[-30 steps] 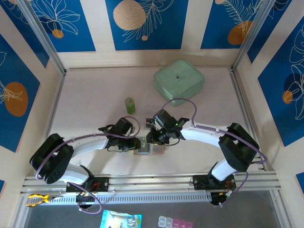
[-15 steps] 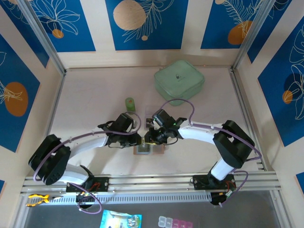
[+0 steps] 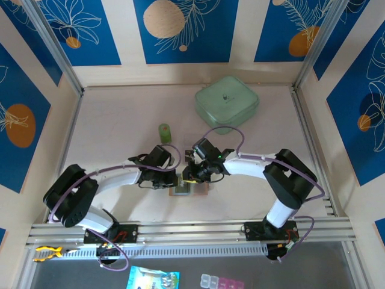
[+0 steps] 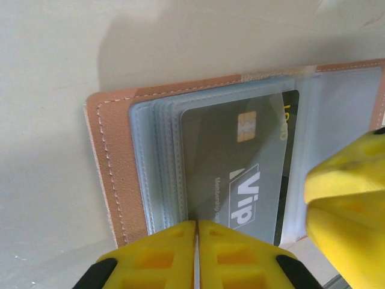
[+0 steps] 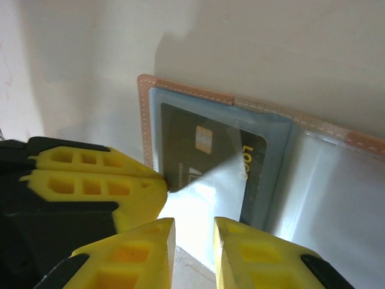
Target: Take the credit cards out of the card holder
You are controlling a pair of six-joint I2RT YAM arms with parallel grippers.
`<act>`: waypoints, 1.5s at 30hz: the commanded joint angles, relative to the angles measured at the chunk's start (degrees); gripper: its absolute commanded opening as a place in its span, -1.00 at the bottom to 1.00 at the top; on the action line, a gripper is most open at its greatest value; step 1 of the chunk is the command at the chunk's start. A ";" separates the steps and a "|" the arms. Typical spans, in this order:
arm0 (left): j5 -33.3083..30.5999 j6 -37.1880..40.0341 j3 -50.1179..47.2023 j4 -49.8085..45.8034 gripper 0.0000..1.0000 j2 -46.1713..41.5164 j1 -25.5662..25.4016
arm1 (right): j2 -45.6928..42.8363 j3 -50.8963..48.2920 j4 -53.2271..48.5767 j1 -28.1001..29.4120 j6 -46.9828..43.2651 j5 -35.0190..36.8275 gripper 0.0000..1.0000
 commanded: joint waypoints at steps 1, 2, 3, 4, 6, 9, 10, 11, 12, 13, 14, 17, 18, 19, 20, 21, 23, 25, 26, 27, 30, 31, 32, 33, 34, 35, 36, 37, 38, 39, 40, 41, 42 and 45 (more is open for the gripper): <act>-0.51 1.05 -0.91 0.02 -0.82 0.74 0.37 | 1.51 -0.69 0.61 -0.24 0.33 -1.57 -0.50; -0.58 1.05 -1.09 -0.04 -0.83 0.74 0.36 | 1.79 -0.69 0.63 -0.23 0.31 -1.57 -0.50; -0.60 0.96 -1.15 0.04 -0.82 0.74 0.40 | 2.09 -0.76 0.74 -0.23 0.36 -1.57 -0.50; -0.60 0.96 -1.27 0.17 -0.83 0.74 0.36 | 2.30 -0.83 0.78 -0.23 0.35 -1.50 -0.50; -0.62 0.87 -1.36 0.13 -0.83 0.74 0.35 | 2.66 -0.85 0.56 -0.29 0.29 -1.09 -0.50; -0.61 0.94 -1.38 0.14 -0.83 0.74 0.35 | 2.94 -0.92 -0.13 -0.19 -0.01 -0.29 -0.47; -0.60 0.97 -1.36 0.08 -0.83 0.81 0.42 | 2.96 -0.95 -0.36 -0.17 -0.08 -0.01 -0.47; -0.60 0.96 -1.36 0.06 -0.82 0.83 0.40 | 2.91 -1.01 -0.59 -0.15 -0.15 0.33 -0.46; -0.60 0.96 -1.32 -0.05 -0.83 0.79 0.37 | 2.92 -1.08 -0.88 -0.06 -0.22 0.70 -0.46; -0.63 0.96 -1.28 0.02 -0.83 0.83 0.42 | 2.93 -1.10 -0.94 -0.05 -0.30 0.89 -0.46; -0.62 0.96 -1.27 -0.04 -0.83 0.83 0.37 | 2.90 -1.07 -1.11 -0.06 -0.33 1.03 -0.45; -0.69 1.05 -1.19 -0.21 -0.82 0.83 0.38 | 2.78 -1.14 -1.85 -0.05 -0.57 1.91 -0.42; -0.69 1.05 -1.14 -0.22 -0.82 0.83 0.35 | 2.65 -1.23 -2.11 -0.05 -0.64 2.26 -0.41; -0.69 1.05 -1.14 -0.22 -0.82 0.83 0.47 | 2.47 -1.27 -2.32 -0.05 -0.68 2.63 -0.40; -0.68 1.05 -1.19 -0.22 -0.83 0.85 0.43 | 2.23 -1.30 -2.58 -0.09 -0.77 2.94 -0.39; -0.69 1.05 -1.19 -0.29 -0.82 0.84 0.36 | 1.96 -1.43 -2.71 -0.05 -0.85 3.01 -0.39; -0.69 1.05 -1.27 -0.31 -0.83 0.83 0.43 | 1.63 -1.54 -2.80 -0.14 -0.99 3.18 -0.38; -0.69 0.89 -1.36 -0.15 -0.83 0.77 0.46 | 1.32 -1.46 -2.90 -0.14 -1.03 3.26 -0.39; -0.70 0.87 -1.36 -0.12 -0.83 0.79 0.41 | 1.21 -1.48 -2.99 -0.29 -1.12 3.25 -0.39; -0.68 0.78 -1.41 -0.09 -0.83 0.63 0.50 | 1.11 -1.46 -3.06 -0.26 -1.12 3.26 -0.39; -0.70 0.78 -1.37 -0.22 -0.83 0.32 0.44 | 0.78 -1.51 -3.35 -0.29 -1.28 3.52 -0.38; -0.71 0.73 -1.36 -0.22 -0.83 0.22 0.42 | 0.62 -1.54 -3.50 -0.24 -1.34 3.61 -0.38; -0.69 0.76 -1.36 -0.30 -0.83 0.13 0.49 | 0.51 -1.52 -3.74 -0.25 -1.54 3.90 -0.38; -0.69 0.70 -1.28 -0.31 -0.83 0.05 0.40 | 0.41 -1.33 -4.14 -0.25 -1.64 4.13 -0.38; -0.64 0.70 -1.23 -0.31 -0.83 0.04 0.40 | 0.39 -1.25 -4.38 -0.23 -1.79 4.27 -0.38; -0.60 0.70 -1.19 -0.31 -0.82 -0.04 0.45 | 0.32 -1.15 -4.55 -0.23 -1.86 4.32 -0.38; -0.53 0.66 -1.19 -0.30 -0.83 -0.09 0.38 | 0.19 -1.17 -4.67 -0.27 -1.90 4.32 -0.37; -0.51 0.62 -1.19 -0.22 -0.83 -0.13 0.35 | 0.13 -1.19 -4.65 -0.23 -1.94 4.32 -0.37; -0.43 0.52 -1.19 -0.22 -0.83 -0.14 0.36 | 0.01 -1.23 -4.66 -0.23 -1.90 4.36 -0.38; -0.42 0.46 -1.10 -0.21 -0.83 -0.22 0.37 | -0.08 -1.23 -4.73 -0.18 -1.89 4.32 -0.38; -0.42 0.44 -1.11 -0.13 -0.83 -0.29 0.39 | -0.19 -1.26 -4.65 -0.23 -1.82 4.25 -0.38; -0.20 0.37 -1.17 0.02 -0.82 -0.35 0.38 | -0.39 -1.29 -4.45 -0.24 -1.73 4.02 -0.38; -0.17 0.33 -1.19 0.08 -0.83 -0.40 0.42 | -0.68 -1.45 -4.18 -0.23 -1.66 3.79 -0.38; -0.17 0.18 -1.10 0.21 -0.85 -0.36 0.47 | -1.66 -1.98 -3.04 -0.23 -1.27 3.06 -0.39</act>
